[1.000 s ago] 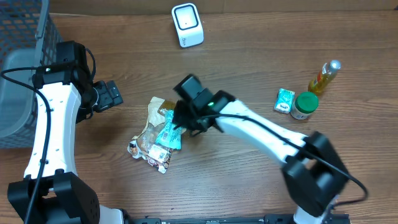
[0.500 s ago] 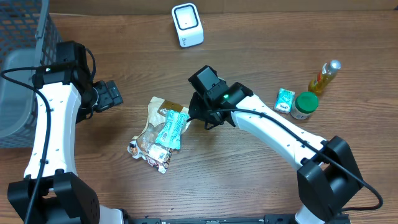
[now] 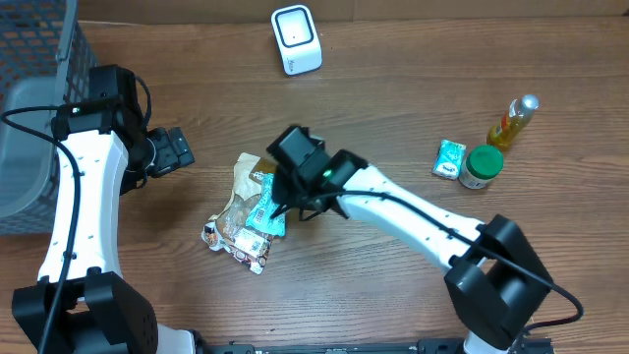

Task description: Scan the item barcode

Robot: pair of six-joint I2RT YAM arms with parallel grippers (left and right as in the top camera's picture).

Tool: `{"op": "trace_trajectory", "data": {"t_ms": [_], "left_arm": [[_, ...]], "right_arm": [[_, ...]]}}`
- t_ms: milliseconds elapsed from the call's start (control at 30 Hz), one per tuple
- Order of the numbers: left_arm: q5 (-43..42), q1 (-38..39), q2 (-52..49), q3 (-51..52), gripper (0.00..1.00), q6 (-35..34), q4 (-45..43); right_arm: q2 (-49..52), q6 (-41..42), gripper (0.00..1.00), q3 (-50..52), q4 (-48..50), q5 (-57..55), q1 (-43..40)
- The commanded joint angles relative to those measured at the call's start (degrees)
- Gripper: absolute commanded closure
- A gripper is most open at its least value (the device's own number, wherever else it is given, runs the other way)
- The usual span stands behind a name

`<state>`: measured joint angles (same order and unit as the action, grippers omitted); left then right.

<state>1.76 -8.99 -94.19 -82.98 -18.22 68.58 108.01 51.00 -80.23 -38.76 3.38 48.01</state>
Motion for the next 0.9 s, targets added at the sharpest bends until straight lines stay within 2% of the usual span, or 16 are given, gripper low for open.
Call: {"op": "trace_trajectory", "data": {"t_ms": [0,267,633,867], "left_arm": [[0.13,0.02,-0.2,-0.26,0.0,0.02,-0.02],[0.13,0.02,-0.2,-0.26,0.01,0.02,-0.02],[0.13,0.02,-0.2,-0.26,0.0,0.02,-0.04],[0.13,0.02,-0.2,-0.26,0.0,0.02,-0.02]], "right_arm": [[1.73,-0.07,0.61,0.15,1.46,-0.85,1.44],[5.6,-0.04,0.61,0.15,2.51,-0.96,0.98],[6.01,-0.07,0.62,0.13,2.58,-0.76,0.98],[6.01,-0.09,0.75,0.09,2.58,-0.76,0.98]]}}
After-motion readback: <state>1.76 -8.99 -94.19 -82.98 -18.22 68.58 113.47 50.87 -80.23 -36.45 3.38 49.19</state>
